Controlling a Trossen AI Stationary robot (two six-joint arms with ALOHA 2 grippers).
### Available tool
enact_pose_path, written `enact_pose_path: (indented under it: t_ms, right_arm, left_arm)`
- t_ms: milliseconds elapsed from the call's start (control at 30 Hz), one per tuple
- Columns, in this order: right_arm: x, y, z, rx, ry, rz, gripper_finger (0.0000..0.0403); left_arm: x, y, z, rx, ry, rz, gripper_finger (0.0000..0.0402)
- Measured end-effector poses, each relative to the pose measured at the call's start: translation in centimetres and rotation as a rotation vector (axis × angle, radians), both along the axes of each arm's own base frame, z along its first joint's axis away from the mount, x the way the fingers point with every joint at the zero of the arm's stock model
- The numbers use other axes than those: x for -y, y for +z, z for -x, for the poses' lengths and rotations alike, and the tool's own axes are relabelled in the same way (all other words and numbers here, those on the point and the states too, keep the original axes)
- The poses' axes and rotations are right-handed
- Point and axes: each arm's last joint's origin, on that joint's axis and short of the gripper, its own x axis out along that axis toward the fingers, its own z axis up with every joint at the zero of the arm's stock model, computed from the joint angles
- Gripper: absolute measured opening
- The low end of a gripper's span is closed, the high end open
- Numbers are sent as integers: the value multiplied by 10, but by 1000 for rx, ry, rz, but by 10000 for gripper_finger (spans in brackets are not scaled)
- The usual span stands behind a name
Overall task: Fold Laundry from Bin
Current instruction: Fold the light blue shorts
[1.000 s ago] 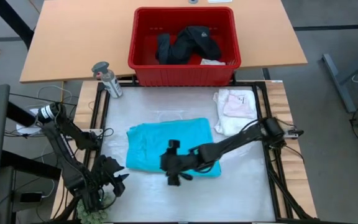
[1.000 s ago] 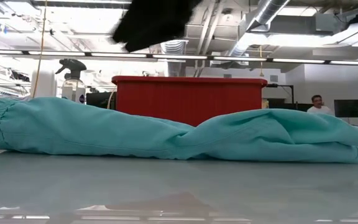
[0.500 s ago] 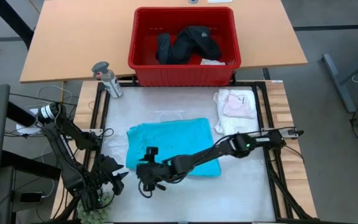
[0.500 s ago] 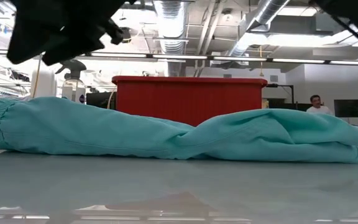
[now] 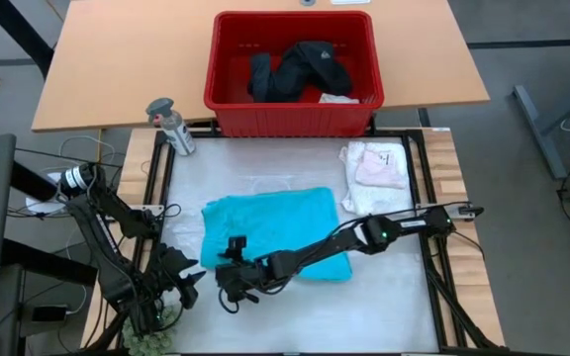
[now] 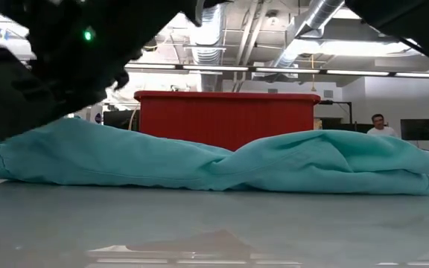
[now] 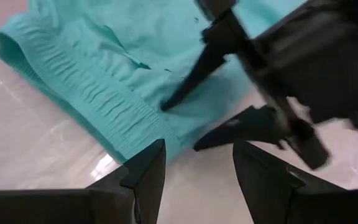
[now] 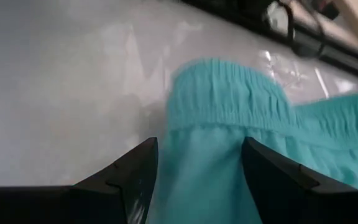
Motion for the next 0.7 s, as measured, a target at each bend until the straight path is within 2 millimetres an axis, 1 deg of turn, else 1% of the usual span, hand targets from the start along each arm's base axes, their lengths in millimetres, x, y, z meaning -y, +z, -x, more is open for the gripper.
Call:
enact_pose_path:
  t_ms: [200,267,367,633,667,700]
  right_arm:
    - [23,-7,0,-82,-62,-40,256]
    - [32,-11,0,-130,-47,-59,256]
    - [40,-14,1,-189,-5,-109,256]
    - [41,-17,6,-266,0,-87,256]
    - [41,-19,7,-280,-2,-83,256]
    - [41,-26,7,-294,-5,-80,256]
  left_arm:
    - [-2,0,1,7,21,-10,176]
    - [-3,1,1,23,33,-16,176]
    - [-4,1,1,40,37,-25,176]
    - [-6,1,-2,64,75,-10,176]
    - [-6,1,-3,65,78,-9,176]
    - [-7,1,-4,65,83,-8,176]
